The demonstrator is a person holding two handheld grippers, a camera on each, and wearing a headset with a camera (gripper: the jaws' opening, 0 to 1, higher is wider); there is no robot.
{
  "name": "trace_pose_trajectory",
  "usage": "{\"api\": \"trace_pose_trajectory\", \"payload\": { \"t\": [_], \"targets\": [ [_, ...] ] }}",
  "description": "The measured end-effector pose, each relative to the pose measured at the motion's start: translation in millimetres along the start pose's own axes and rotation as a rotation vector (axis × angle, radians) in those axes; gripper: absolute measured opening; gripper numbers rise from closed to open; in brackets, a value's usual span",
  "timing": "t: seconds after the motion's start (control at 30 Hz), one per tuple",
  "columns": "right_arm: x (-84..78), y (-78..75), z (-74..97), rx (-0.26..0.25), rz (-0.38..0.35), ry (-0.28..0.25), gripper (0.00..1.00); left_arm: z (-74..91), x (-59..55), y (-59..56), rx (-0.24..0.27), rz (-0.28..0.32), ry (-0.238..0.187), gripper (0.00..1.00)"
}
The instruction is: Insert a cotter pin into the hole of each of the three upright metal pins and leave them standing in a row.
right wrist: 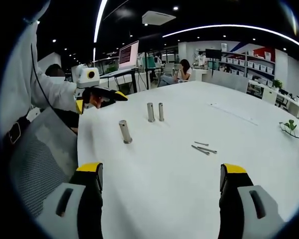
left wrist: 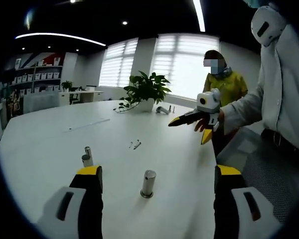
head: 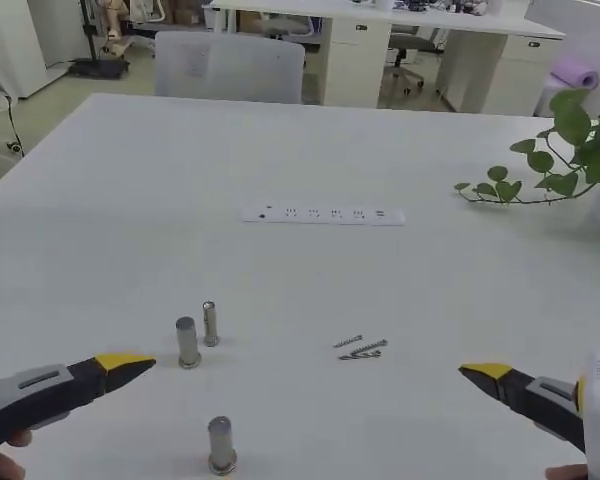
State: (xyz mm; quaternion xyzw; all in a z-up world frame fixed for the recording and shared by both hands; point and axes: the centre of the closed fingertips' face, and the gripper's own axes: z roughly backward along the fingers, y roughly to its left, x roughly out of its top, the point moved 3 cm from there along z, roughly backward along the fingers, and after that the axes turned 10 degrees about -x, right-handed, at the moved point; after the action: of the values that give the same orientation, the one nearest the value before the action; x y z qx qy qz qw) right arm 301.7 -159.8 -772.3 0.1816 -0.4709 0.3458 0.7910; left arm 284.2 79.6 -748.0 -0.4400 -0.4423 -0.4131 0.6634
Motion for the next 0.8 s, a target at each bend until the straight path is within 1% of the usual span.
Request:
{"api": "trace_pose_trajectory", "payload": {
  "t": [0.17,0.33,0.4,0.5,0.6,0.7,0.8],
  "targets": [
    [-2.0,-2.8,-4.7,0.011,0.014,0.014,1.0,1.7,-1.0,0.3,0.003,0.002,0.012,0.96],
    [-3.7,-13.7,-11.6,0.02,0.001,0.028,1.0,3.2,-0.1,0.3,0.005,0.006,0.007,0.98],
    [-4.1,-18.3,-14.4,0.025,0.001,0.037,0.99,4.1,1.7,-0.3,0.005,-0.001,-0.001,0.98],
    [-6.2,-25.7,-18.6,0.033,0.037,0.069,0.98,5.5,1.2,0.8,0.012,0.005,0.007,0.99],
    [-3.6,-33.0,-23.3,0.039,0.055,0.077,0.98,7.1,2.4,1.6,0.016,0.002,0.003,0.99],
    [-0.2,-39.5,-28.9,0.059,0.065,0.092,0.93,8.2,2.9,2.3,0.022,-0.004,0.005,0.99],
    [2.3,-42.6,-33.1,0.071,0.078,0.105,0.89,8.8,3.5,2.3,0.027,-0.008,0.007,0.98]
  ]
}}
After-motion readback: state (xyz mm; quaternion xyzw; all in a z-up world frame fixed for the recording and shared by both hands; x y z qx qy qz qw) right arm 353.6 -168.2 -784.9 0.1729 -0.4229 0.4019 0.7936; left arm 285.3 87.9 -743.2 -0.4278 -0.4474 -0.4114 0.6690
